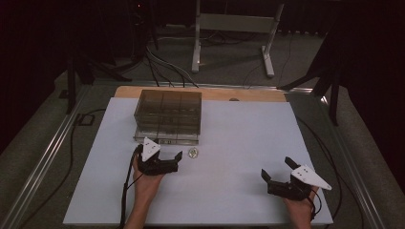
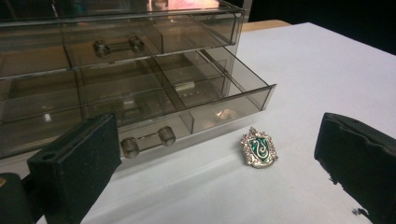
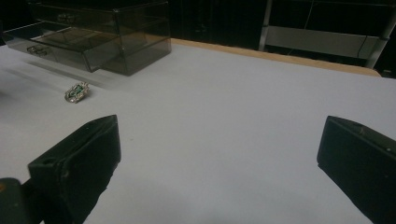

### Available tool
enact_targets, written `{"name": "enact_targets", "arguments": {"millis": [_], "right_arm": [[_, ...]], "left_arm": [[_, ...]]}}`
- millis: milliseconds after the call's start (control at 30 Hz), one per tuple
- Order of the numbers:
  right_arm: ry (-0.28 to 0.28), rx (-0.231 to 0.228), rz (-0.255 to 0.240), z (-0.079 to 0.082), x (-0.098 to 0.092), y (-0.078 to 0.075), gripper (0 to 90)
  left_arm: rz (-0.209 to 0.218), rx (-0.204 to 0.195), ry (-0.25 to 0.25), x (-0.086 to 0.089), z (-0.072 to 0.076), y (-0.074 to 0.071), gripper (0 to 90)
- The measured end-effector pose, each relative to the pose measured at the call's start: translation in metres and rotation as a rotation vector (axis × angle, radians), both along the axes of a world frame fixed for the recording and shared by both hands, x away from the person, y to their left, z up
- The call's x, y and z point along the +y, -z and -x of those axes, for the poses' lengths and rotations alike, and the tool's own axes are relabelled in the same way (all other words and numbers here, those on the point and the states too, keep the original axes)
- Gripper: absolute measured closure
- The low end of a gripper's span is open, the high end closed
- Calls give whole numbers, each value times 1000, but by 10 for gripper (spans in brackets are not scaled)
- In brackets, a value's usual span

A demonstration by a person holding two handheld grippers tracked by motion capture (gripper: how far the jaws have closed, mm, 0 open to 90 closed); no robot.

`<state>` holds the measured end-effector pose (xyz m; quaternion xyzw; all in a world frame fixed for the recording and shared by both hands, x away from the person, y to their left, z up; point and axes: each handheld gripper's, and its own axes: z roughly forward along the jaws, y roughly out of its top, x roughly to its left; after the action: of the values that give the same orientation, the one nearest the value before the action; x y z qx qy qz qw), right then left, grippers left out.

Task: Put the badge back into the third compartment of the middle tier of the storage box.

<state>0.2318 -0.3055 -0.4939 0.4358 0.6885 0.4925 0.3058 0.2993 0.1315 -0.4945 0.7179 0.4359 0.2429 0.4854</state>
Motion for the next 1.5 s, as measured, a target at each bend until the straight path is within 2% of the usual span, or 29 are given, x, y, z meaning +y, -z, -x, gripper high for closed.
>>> {"name": "enact_targets", "arguments": {"millis": [200,267,467,567,900,967,1200,1500], "right_arm": [[0,0,-1,0,0,0,0],[0,-1,1,0,0,0,0],[-1,0,-1,0,0,0,0],[-1,0,0,0,0,0,0],[-3,3,-1,-1,0,0,0],[-3,2,0,-1,0,0,0],[-2,3,0,-1,0,0,0],[-3,5,4,-1,0,1,0]], "left_arm": [[-15,25,22,-6,-2,3,60],[-33,41,40,-11,-3,3,73],[-44,63,86,-20,-6,3,149],[-55,77,98,-25,-9,5,158],[-98,125,97,-44,-15,13,176],[-107,128,78,-46,-15,15,228],[-120,147,79,-50,-19,18,309],[-144,183,80,-56,-28,25,350]]}}
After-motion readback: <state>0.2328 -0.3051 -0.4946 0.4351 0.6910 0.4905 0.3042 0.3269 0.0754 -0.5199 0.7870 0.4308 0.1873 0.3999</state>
